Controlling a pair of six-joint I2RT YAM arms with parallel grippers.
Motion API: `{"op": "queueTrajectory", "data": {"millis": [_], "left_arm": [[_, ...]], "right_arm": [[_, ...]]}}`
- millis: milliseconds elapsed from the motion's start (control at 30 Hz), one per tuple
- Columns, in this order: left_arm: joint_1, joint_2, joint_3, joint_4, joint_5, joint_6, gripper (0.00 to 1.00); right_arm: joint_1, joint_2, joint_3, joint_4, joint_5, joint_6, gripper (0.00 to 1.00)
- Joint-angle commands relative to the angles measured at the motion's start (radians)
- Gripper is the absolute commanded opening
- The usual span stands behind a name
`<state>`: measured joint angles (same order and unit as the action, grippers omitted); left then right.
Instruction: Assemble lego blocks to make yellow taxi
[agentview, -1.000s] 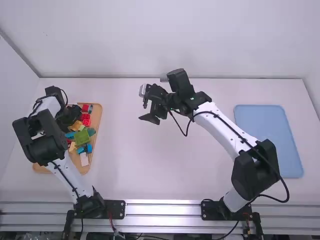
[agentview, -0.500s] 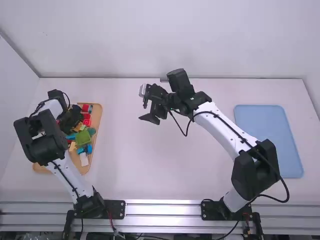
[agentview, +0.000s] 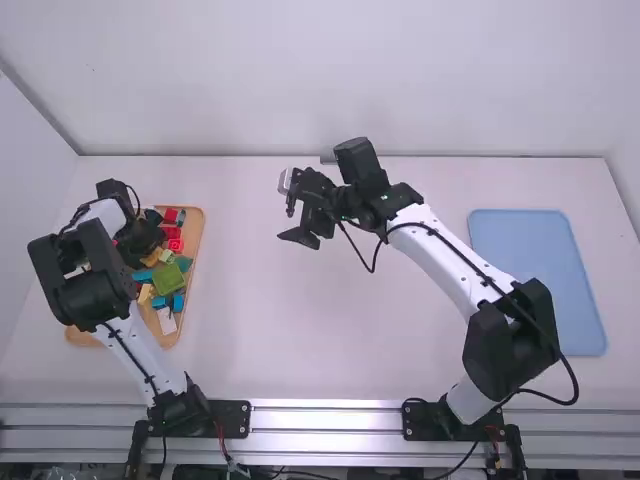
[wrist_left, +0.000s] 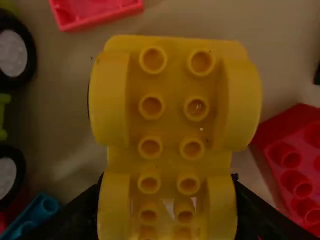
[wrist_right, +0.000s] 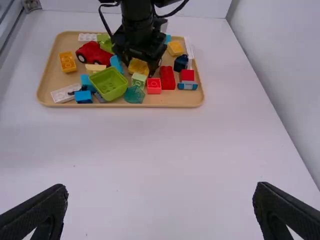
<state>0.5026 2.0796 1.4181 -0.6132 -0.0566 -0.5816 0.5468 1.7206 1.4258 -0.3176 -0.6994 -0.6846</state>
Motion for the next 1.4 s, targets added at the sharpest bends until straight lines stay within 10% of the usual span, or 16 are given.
{"op": "queueTrajectory", "data": {"millis": [0, 333, 1067, 1367], "left_arm": [[-0.011, 0.011, -0.018, -0.006, -0.012, 0.034, 0.61], [-0.011, 0.011, -0.055, 0.024, -0.012, 0.078, 0.75], [0.011, -0.149, 0.04, -0.167, -0.008, 0.216, 0.38], [-0.182, -0.523, -0.265, -0.057, 0.163, 0.573, 0.33]], "right_arm": [[-0.004, 0.011, 0.033, -0.004, -0.01, 0.004, 0.99], [-0.002, 0.011, 0.033, -0.004, -0.01, 0.004, 0.98], [-0.004, 0.011, 0.034, -0.013, -0.006, 0.008, 0.98], [-0.063, -0.043, 0.034, -0.09, -0.042, 0.003, 0.99]]}}
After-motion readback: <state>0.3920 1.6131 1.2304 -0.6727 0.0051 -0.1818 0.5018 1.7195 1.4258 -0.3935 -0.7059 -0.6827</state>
